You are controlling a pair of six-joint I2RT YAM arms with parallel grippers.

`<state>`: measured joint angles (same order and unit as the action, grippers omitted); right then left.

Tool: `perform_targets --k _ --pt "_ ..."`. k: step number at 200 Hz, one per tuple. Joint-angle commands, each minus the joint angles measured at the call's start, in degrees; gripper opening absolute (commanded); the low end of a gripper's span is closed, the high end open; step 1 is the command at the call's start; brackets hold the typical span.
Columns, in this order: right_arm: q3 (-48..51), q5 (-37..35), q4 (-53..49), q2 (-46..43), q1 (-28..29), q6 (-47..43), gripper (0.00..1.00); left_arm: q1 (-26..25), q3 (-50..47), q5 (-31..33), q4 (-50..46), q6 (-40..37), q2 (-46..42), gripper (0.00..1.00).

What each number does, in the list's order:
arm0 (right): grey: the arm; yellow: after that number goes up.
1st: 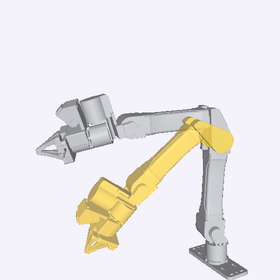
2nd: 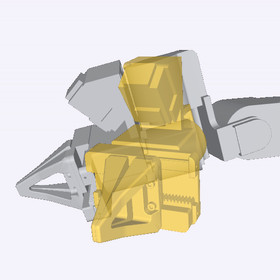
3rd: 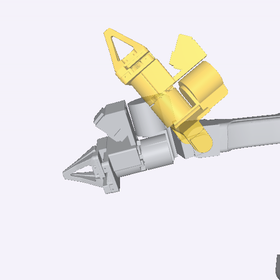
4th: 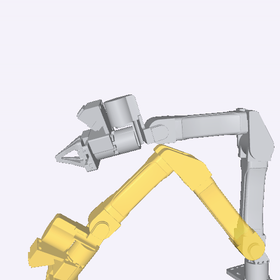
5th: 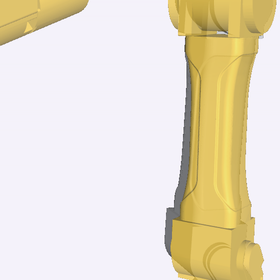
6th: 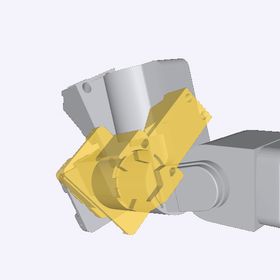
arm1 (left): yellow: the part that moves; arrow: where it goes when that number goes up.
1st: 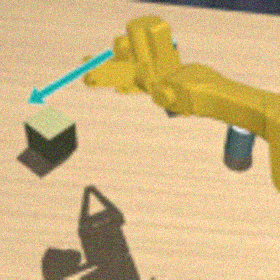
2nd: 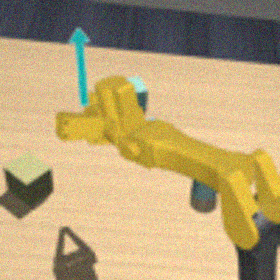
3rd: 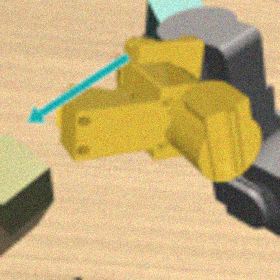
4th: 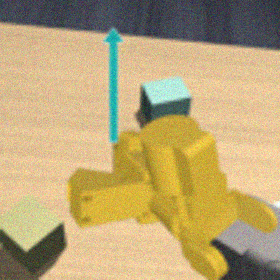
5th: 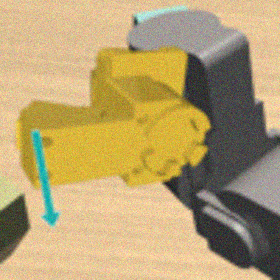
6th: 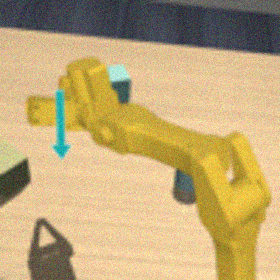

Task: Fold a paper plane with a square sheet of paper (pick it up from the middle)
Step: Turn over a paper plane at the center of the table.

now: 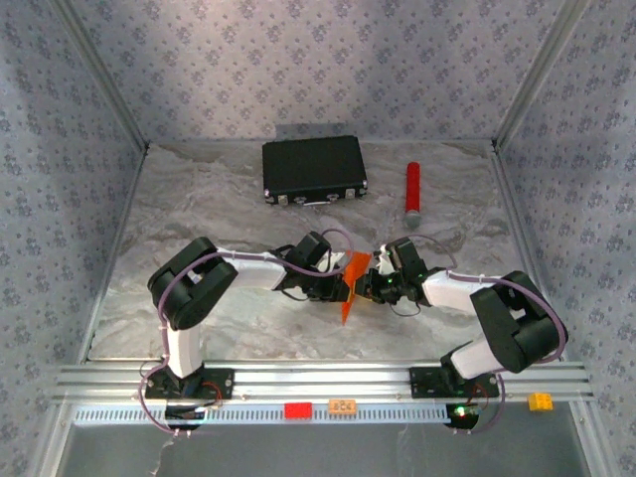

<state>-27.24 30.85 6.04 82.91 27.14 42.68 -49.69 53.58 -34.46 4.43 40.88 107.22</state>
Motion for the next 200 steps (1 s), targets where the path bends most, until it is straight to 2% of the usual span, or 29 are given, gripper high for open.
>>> perform_targets --k 1,27,61,92,128,200 --pt "0.6 -0.2 0.0 -1.2 -0.5 0.7 0.18 -1.0 1.3 3.1 -2.3 -2.1 -3.4 0.09" --pt "0.6 -2.7 -2.1 -3.7 -1.1 0.5 0.18 -2.6 2.7 12.8 -8.7 -3.7 -6.7 0.07" --pt "0.6 -6.2 -4.2 -7.2 -1.3 0.7 0.18 -5.9 9.0 32.5 -25.2 -4.8 -8.5 0.05" --pt "0.5 -7.3 -4.4 -8.7 -1.4 1.3 0.18 -7.1 14.3 42.5 -36.0 -4.9 -7.4 0.03" --pt "0.6 -7.9 -4.3 -9.3 -1.4 1.8 0.18 -7.2 16.8 46.3 -41.1 -4.0 -6.5 0.03" --pt "0.9 -7.9 -3.6 -9.7 -1.3 1.9 0.19 -7.3 15.5 45.2 -39.9 -1.4 -6.2 0.02"
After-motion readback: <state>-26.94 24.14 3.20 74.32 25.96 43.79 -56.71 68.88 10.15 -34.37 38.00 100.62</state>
